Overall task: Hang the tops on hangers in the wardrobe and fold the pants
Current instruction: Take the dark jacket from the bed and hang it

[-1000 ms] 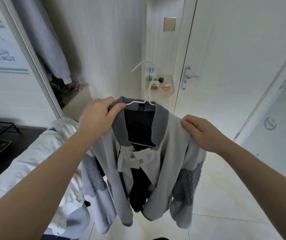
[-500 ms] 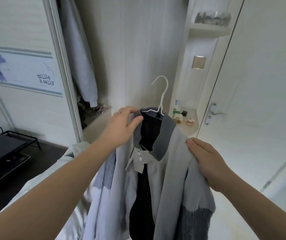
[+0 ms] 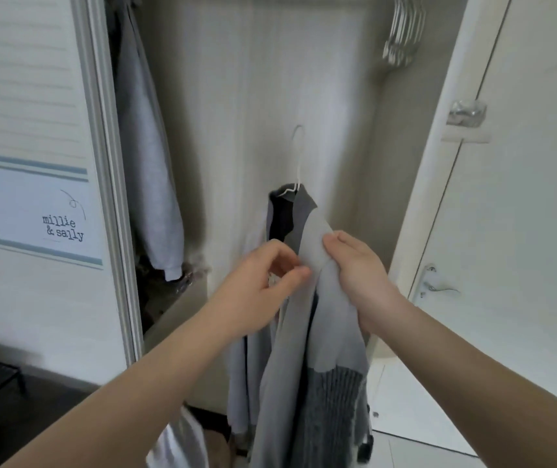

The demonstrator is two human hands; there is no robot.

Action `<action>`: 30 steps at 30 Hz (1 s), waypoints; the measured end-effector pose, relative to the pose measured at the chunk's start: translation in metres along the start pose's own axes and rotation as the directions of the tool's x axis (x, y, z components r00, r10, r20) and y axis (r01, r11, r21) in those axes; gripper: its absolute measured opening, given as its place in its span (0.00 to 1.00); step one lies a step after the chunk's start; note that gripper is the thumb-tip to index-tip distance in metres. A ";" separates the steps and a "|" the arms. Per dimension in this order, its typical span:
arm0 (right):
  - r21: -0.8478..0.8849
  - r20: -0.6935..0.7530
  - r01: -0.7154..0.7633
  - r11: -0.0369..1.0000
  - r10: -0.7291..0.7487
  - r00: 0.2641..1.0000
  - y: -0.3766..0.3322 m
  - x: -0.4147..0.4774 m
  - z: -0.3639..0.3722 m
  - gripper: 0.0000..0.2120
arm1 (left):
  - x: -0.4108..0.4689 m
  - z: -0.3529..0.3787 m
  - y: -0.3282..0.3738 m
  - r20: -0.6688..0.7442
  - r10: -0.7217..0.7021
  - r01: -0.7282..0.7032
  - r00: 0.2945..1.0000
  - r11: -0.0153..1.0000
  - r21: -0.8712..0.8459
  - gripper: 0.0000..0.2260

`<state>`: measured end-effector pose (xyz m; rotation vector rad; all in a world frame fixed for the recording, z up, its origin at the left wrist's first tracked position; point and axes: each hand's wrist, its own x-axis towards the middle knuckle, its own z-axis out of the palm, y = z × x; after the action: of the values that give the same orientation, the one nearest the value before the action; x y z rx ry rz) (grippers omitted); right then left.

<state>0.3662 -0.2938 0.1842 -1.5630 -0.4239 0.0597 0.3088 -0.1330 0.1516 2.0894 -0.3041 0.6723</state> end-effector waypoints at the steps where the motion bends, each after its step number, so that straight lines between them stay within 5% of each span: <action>1: 0.022 -0.011 0.004 1.000 -0.004 1.000 -0.006 0.015 0.011 0.14 | 0.007 -0.008 -0.006 -0.013 0.015 -0.015 1.000 1.000 0.018 0.11; 14: -0.022 -0.050 0.222 0.975 -0.223 0.973 -0.110 0.194 0.111 0.08 | 0.125 -0.076 -0.056 -0.155 0.068 -0.014 0.986 0.946 0.325 0.24; 30: -0.129 0.007 0.458 0.880 -0.461 0.887 -0.237 0.398 0.116 0.11 | 0.326 -0.169 -0.073 -0.218 0.229 -0.033 0.949 0.758 0.652 0.09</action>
<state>0.6468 -0.0683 0.4985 -1.5477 -0.7847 -0.3610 0.5503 0.0590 0.3635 2.5819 -0.0489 1.3011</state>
